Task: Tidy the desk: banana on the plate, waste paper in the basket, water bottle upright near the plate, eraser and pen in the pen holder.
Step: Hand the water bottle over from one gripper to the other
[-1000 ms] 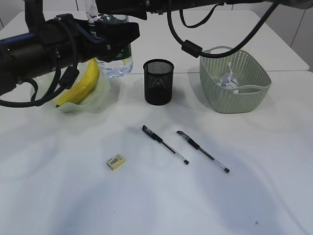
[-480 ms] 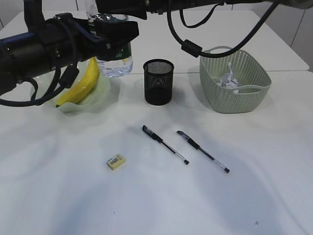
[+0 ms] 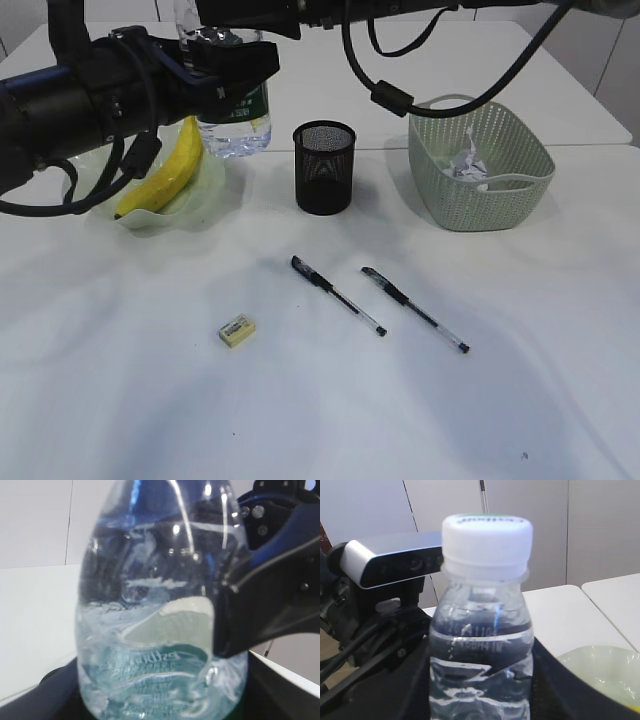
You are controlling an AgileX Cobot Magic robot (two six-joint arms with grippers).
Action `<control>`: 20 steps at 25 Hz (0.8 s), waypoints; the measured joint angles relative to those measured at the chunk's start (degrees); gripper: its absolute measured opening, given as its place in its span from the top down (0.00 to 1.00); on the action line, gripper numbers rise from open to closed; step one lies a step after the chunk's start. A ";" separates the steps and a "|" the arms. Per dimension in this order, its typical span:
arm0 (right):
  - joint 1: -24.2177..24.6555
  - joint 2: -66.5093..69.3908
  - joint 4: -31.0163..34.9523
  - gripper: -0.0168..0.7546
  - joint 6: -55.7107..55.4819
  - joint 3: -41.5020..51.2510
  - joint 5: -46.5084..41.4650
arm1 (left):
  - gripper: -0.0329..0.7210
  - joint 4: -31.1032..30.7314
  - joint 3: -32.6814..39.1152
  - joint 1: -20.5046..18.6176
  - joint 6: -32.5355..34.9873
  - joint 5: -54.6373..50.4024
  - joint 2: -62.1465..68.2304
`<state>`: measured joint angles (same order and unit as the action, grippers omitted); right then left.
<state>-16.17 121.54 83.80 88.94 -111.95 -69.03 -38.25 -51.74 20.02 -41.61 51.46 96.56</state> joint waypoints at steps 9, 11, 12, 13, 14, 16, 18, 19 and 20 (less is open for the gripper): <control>0.00 0.00 0.24 0.52 0.00 0.00 0.00 | 0.37 0.09 0.00 0.00 0.00 0.00 0.00; 0.00 0.00 0.46 0.52 0.00 0.00 0.00 | 0.38 0.13 0.00 0.00 0.00 0.00 0.00; 0.00 0.00 0.46 0.52 0.00 0.00 0.00 | 0.39 0.13 0.00 0.00 0.00 0.00 0.00; 0.00 0.00 0.50 0.51 0.00 0.00 0.00 | 0.40 0.13 0.00 0.00 0.00 0.00 0.00; 0.00 0.00 0.60 0.51 0.00 0.00 0.00 | 0.40 0.13 0.00 0.00 0.00 0.09 0.00; 0.00 0.00 0.73 0.51 0.00 0.00 0.00 | 0.41 0.22 0.00 0.00 0.00 0.09 0.00; 0.00 0.00 0.77 0.51 0.00 0.00 0.00 | 0.41 0.22 0.00 0.00 0.00 0.09 0.00; 0.00 0.00 0.77 0.51 0.00 0.00 0.00 | 0.41 0.22 -0.09 0.00 0.00 0.09 0.00; 0.00 0.00 0.77 0.51 0.00 0.00 0.00 | 0.41 0.22 -0.09 0.00 0.00 0.09 0.00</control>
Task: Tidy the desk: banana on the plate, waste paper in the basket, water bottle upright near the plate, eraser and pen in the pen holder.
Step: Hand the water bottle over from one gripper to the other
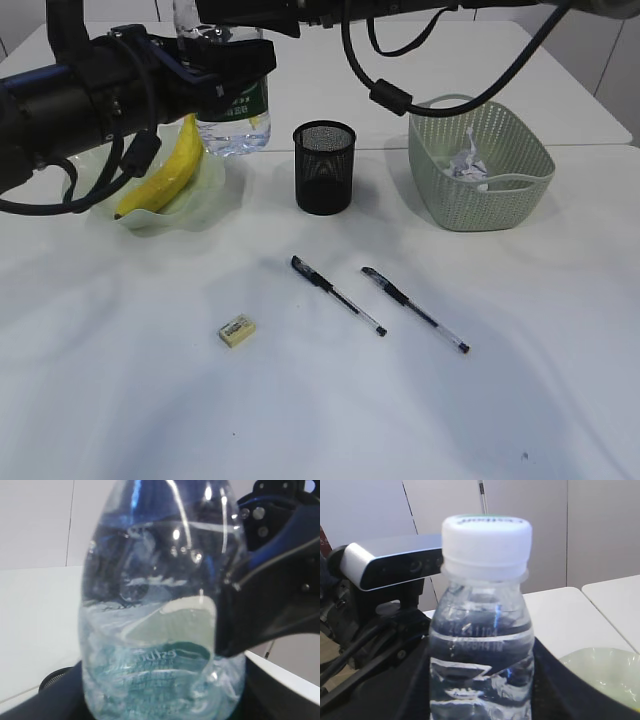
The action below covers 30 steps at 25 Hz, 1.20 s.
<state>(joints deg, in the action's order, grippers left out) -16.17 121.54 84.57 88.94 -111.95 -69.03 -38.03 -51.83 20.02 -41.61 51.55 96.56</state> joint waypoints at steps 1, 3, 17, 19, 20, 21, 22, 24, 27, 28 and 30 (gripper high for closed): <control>0.00 0.00 0.00 0.51 0.00 0.00 0.00 | 0.41 0.00 0.00 0.00 0.00 0.00 0.00; 0.00 0.00 0.09 0.51 0.00 0.00 0.00 | 0.41 0.00 0.00 0.00 0.00 0.00 0.00; 0.00 0.00 0.55 0.50 0.10 0.10 0.00 | 0.41 0.04 0.00 0.00 0.00 0.13 0.00; 0.00 0.00 0.66 0.50 0.10 0.10 0.00 | 0.41 0.04 0.00 0.00 0.00 0.13 0.00; 0.00 0.00 0.65 0.50 0.10 0.10 0.00 | 0.41 0.04 0.00 0.00 0.00 0.13 0.00; 0.00 0.00 0.65 0.50 -0.02 0.10 0.00 | 0.41 0.04 0.00 0.00 0.00 0.13 0.00; 0.00 0.00 0.65 0.49 -0.33 0.10 0.00 | 0.41 0.04 0.00 0.00 0.00 0.13 0.00; 0.00 0.00 0.65 0.49 -0.98 0.10 0.00 | 0.41 0.04 0.00 0.00 0.00 0.13 0.00; 0.00 0.00 0.65 0.47 -1.31 0.10 -0.10 | 0.42 0.04 0.00 0.00 0.00 0.17 0.00; 0.00 0.00 0.65 0.46 -1.46 0.10 -0.10 | 0.42 0.04 0.00 0.00 0.00 0.17 0.00; 0.00 0.00 0.65 0.43 -1.70 0.10 -0.10 | 0.43 0.04 0.00 0.00 0.00 0.26 0.00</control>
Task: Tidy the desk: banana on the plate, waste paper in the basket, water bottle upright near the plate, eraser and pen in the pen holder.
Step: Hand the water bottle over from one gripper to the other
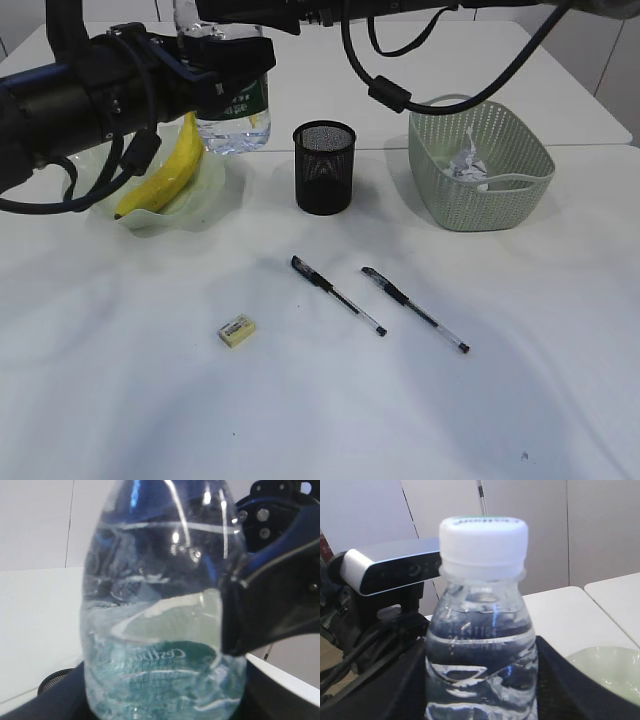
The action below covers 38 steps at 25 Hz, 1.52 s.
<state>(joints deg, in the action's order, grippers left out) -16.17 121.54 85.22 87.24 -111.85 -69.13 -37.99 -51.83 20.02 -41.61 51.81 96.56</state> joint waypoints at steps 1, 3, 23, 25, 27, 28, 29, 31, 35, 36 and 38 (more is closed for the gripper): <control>0.00 0.00 0.00 0.43 0.00 0.00 0.00 | 0.43 0.09 0.00 0.00 0.00 0.00 0.00; 0.00 0.00 0.12 0.42 -0.42 0.00 0.00 | 0.43 0.09 0.00 0.00 0.00 0.00 0.00; 0.00 0.00 1.54 0.31 -6.85 0.00 0.21 | 0.45 0.22 0.00 0.00 -0.19 0.26 0.00; 0.00 0.00 1.54 0.31 -7.33 0.00 0.21 | 0.45 0.22 0.00 0.00 -0.09 0.26 0.00; 0.00 0.00 1.54 0.30 -8.05 0.00 0.32 | 0.45 0.22 0.00 0.00 0.02 0.26 0.00; 0.00 0.00 1.54 0.30 -8.51 0.00 0.45 | 0.45 0.09 0.00 -0.13 0.02 0.26 0.00; 0.00 0.00 1.42 0.29 -9.32 0.00 0.55 | 0.45 -0.05 0.00 -0.39 0.02 0.26 0.00; 0.00 0.00 0.64 0.28 -10.74 0.00 0.66 | 0.45 -0.48 0.00 -0.59 0.13 0.04 0.00; 0.00 0.00 -0.81 0.27 -12.62 0.00 0.77 | 0.45 -1.10 0.00 -0.67 0.23 -0.37 0.11; 0.00 0.00 -0.93 0.27 -12.75 0.00 0.77 | 0.45 -1.10 0.00 -0.67 0.23 -0.41 0.11; 0.00 0.00 -1.01 0.27 -13.12 0.00 0.77 | 0.45 -0.99 0.00 -0.67 0.73 -0.50 0.11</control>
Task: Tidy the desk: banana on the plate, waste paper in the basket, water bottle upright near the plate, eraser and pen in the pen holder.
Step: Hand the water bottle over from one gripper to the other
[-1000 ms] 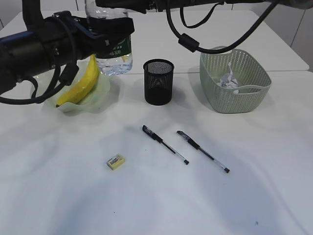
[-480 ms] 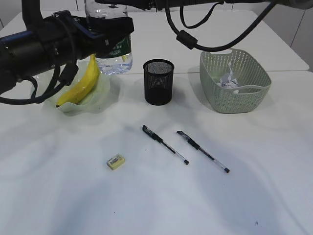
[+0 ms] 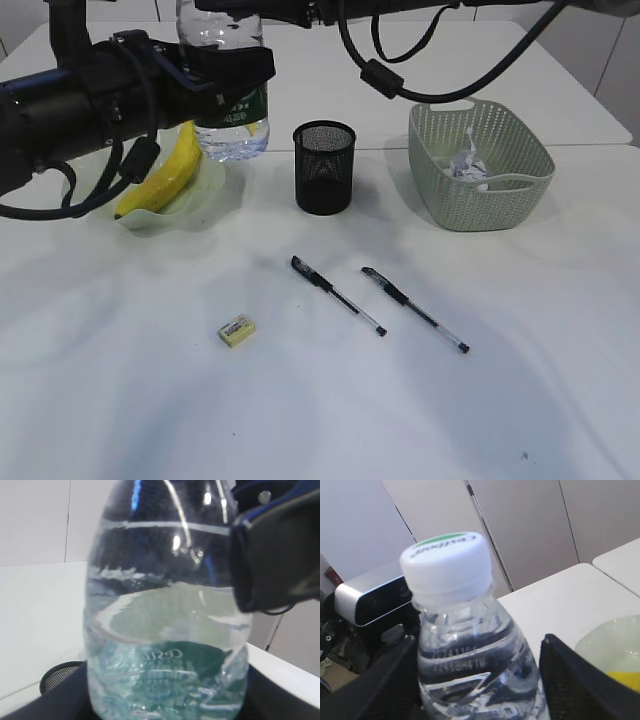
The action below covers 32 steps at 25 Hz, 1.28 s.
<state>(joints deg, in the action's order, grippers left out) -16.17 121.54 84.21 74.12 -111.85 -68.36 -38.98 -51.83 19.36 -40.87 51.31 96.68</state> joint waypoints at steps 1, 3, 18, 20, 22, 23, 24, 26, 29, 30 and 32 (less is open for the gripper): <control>0.00 0.00 -0.25 0.27 -0.15 -0.08 0.00 | 0.45 0.00 0.00 0.00 0.14 0.00 0.00; 0.00 0.00 -0.66 0.27 -0.91 -0.08 0.11 | 0.45 0.00 0.10 -0.17 0.38 0.00 0.12; 0.00 0.00 -3.92 0.26 -3.40 -0.47 1.07 | 0.45 -0.41 0.22 -0.71 0.93 -1.06 0.46; 0.00 0.00 -3.92 0.26 -3.52 -0.47 1.10 | 0.45 -0.31 0.22 -0.71 0.93 -1.15 0.46; 0.00 0.00 -3.92 0.26 -3.52 -0.47 1.10 | 0.45 -0.31 0.22 -0.71 0.93 -1.15 0.46; 0.00 0.00 -3.92 0.26 -3.52 -0.47 1.10 | 0.45 -0.31 0.22 -0.71 0.97 -1.15 0.46; 0.00 0.00 -3.81 0.26 -3.63 -0.47 1.10 | 0.45 -0.31 0.22 -0.71 0.97 -1.15 0.46; 0.00 0.00 -3.58 0.25 -3.69 -0.47 1.10 | 0.45 -0.18 0.22 -0.71 0.97 -1.15 0.46; 0.00 0.00 -3.45 0.20 -3.84 -0.47 1.10 | 0.45 0.30 0.22 -1.08 1.06 -1.27 0.46; 0.00 0.00 -3.45 0.18 -3.84 -0.47 1.10 | 0.45 0.52 0.22 -1.05 1.18 -1.48 0.46; 0.00 0.00 -3.45 0.17 -3.84 -0.47 1.10 | 0.45 1.01 0.22 -1.21 1.66 -1.47 0.46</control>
<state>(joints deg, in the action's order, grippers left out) -16.17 121.54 80.76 70.28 -112.32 -67.27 -37.96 -51.61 18.14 -39.22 49.84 97.14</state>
